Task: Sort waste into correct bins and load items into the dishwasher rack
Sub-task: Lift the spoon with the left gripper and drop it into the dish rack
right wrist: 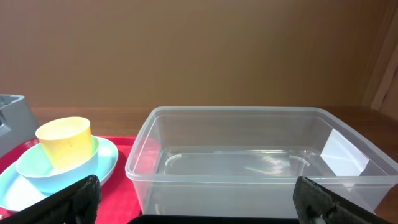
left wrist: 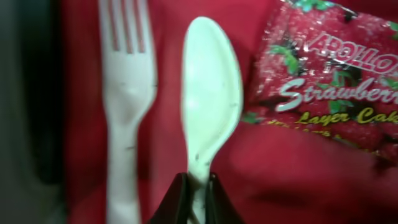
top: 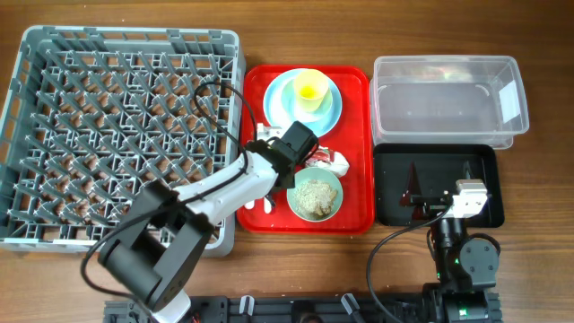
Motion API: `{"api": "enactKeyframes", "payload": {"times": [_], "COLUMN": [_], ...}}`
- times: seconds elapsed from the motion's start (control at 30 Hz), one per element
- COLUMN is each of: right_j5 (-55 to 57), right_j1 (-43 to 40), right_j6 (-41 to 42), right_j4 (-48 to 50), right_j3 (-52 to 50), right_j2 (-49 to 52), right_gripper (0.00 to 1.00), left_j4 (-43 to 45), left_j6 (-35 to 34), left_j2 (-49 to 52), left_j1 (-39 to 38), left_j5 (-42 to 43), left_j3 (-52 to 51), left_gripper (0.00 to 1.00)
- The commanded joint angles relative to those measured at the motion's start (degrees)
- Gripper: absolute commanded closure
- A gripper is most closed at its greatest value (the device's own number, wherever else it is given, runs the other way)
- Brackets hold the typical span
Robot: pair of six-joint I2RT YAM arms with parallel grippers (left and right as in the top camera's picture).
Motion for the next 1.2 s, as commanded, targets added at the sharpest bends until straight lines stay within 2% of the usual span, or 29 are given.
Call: {"api": "enactKeyframes", "payload": {"times": [0.0,0.27,0.5,0.63,0.8,1.17], "right_j5": [0.72,0.72,0.72,0.70,0.72,0.72], "right_j1": [-0.31,-0.31,-0.31,-0.31,-0.31,-0.31], "right_j6": [-0.33,-0.35,-0.33,-0.35,-0.33,-0.35], "right_j4": [0.33,0.33,0.33,0.33,0.33,0.33], "right_j3": [-0.07,-0.07,-0.07,-0.07,-0.07,-0.07], "right_j2": [-0.11,-0.11,-0.11,-0.11,-0.11,-0.11], "right_gripper": [0.00,0.01,0.00,0.00,0.00,0.00], "left_j4": [-0.83,-2.03,-4.55,-6.82,-7.26,-7.06], "left_j6": [1.86,10.64,19.08,19.17,21.20,23.30], "left_j2": [-7.15,-19.43,-22.95,-22.67,-22.56,-18.08], "left_j1": [-0.09,0.39,6.40,11.34,15.82,16.85], "left_j5": [-3.80,-8.24,-13.42,-12.33,-6.19,-4.15], "left_j3": [2.45,2.56,2.54,2.51,2.43,2.43], "left_gripper": [0.96,0.96,0.96,0.96,0.96,0.96]}}
